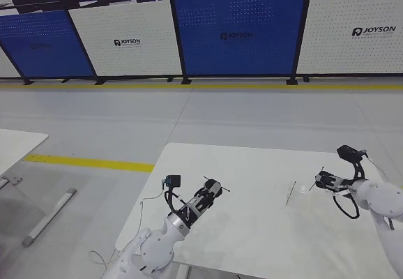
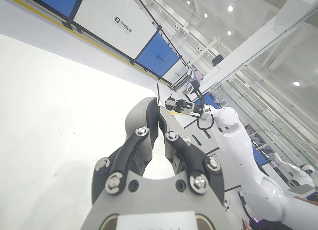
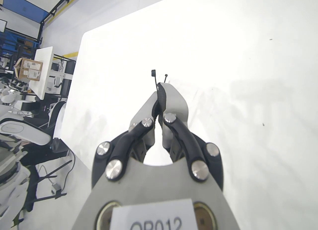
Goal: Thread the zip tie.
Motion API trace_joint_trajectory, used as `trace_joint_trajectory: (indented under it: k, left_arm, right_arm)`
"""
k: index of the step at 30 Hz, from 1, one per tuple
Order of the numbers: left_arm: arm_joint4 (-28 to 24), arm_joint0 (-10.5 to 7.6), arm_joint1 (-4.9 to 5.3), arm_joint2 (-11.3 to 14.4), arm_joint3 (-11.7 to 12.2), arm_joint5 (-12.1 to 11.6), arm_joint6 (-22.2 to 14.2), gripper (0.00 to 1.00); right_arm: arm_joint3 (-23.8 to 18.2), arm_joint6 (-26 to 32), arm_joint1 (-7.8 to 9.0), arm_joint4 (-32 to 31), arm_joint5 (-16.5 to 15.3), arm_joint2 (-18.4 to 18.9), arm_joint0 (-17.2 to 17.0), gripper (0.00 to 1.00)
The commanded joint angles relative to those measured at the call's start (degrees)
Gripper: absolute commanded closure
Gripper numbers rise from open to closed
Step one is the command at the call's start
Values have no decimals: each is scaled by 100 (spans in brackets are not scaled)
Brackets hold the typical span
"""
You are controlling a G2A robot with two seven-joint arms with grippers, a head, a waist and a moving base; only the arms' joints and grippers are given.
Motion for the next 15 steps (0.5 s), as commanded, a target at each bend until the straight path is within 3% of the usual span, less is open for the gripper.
trace_joint_trajectory:
  k: [1,12,15]
  left_arm:
    - [0,0,0,0,0,0,0,100]
    - [0,0,0,0,0,0,0,100]
    - [0,0,0,0,0,0,0,100]
  right_arm:
    - [9,2,-1,2,2,-4,8,100]
    - [9,2,-1,2,2,-4,8,100]
    - [-64,-265,-3,85,-63,52,-87,100]
